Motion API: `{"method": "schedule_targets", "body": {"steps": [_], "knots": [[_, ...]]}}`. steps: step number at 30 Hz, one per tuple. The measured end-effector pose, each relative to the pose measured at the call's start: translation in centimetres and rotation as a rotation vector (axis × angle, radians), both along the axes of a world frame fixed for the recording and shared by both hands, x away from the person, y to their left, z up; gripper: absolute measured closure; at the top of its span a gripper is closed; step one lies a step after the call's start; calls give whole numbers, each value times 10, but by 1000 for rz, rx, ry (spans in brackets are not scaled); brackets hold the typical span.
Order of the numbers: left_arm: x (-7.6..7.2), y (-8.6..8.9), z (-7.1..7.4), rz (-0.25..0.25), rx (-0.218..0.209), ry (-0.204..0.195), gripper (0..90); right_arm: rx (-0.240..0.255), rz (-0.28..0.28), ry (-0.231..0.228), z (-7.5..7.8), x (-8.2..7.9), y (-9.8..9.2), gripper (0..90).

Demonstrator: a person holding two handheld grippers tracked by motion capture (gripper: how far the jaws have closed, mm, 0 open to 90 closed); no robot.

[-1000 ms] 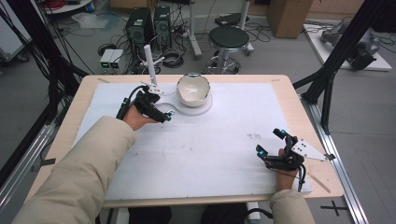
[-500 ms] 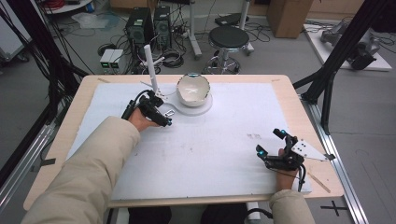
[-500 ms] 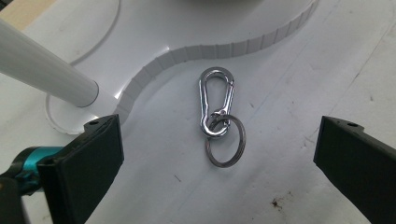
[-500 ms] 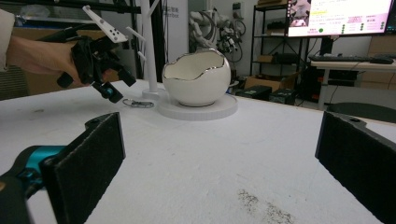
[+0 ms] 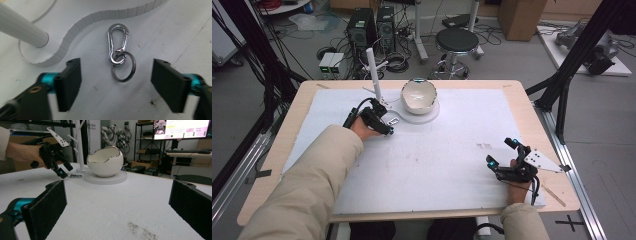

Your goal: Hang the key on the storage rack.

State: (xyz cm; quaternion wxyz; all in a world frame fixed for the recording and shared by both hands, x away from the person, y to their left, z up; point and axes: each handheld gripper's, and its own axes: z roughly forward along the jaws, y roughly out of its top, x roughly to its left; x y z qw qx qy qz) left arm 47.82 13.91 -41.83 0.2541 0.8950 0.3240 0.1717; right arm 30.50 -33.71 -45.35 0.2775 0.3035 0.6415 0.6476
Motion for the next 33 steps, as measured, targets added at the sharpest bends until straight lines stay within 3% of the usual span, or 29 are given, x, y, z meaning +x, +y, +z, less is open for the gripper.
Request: {"method": "schedule_targets", "body": {"steps": [7, 16, 24, 33], "knots": [[-1, 0, 3, -5, 9, -1, 491, 0, 0, 0, 0, 0, 0, 4], [-4, -3, 2, -28, 21, 3, 677, 1, 0, 1, 0, 0, 0, 4], [-4, -3, 3, -33, 28, -16, 784, 1, -1, -5, 0, 0, 0, 4], [-3, 0, 5, -17, 10, -22, 832, 1, -1, -4, 0, 0, 0, 4]]}}
